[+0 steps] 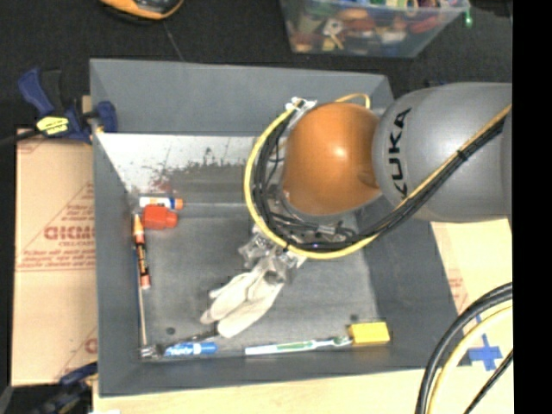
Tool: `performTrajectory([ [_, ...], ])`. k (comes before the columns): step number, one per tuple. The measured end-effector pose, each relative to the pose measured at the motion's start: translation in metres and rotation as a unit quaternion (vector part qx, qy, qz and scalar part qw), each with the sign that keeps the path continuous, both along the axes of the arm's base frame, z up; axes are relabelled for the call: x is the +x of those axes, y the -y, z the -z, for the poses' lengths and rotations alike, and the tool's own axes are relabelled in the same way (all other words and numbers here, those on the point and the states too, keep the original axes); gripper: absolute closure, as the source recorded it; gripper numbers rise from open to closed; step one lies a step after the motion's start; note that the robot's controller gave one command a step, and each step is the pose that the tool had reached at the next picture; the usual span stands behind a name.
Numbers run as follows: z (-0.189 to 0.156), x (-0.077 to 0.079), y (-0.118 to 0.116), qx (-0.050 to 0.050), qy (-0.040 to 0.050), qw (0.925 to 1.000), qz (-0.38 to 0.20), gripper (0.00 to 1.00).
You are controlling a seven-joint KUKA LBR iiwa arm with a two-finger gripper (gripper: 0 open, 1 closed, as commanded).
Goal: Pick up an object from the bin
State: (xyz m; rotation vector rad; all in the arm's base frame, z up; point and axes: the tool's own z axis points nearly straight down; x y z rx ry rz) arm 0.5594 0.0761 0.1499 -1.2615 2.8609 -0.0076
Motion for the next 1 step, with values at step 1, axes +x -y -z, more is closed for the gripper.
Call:
performTrajectory([
  [1,-0.0112,0.0015,0.0001,0.0,0.0033,1.0,0.001,1.0],
])
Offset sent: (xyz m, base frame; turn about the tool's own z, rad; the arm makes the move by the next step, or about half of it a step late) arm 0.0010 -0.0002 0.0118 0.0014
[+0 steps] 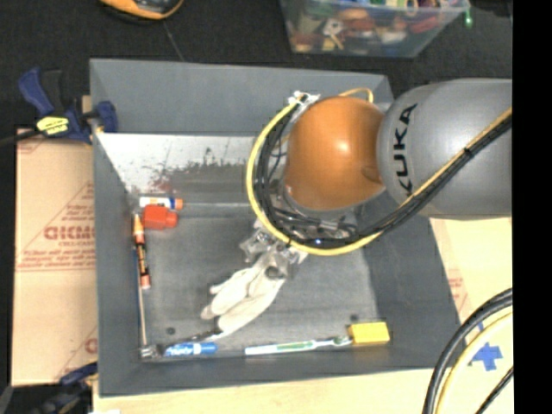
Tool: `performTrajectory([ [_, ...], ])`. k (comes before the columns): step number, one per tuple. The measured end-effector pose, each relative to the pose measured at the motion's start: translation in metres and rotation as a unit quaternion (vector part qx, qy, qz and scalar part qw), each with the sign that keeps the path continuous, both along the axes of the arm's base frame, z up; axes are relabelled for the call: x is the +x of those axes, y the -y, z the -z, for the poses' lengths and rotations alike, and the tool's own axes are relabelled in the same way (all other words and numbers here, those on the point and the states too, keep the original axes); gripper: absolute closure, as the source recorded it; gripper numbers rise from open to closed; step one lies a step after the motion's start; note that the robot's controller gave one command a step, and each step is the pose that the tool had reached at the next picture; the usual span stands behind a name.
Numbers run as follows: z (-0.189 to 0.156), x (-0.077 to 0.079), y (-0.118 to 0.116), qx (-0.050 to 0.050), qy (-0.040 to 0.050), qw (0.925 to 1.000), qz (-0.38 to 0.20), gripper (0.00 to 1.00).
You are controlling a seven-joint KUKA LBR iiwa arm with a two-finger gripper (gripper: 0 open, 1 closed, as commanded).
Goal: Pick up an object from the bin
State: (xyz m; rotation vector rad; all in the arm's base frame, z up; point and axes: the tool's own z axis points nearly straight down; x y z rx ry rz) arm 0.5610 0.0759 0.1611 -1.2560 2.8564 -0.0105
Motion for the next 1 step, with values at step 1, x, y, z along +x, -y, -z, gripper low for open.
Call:
performTrajectory([
  [1,-0.0014,0.0003,0.0003,0.0,0.0009,1.0,0.001,1.0],
])
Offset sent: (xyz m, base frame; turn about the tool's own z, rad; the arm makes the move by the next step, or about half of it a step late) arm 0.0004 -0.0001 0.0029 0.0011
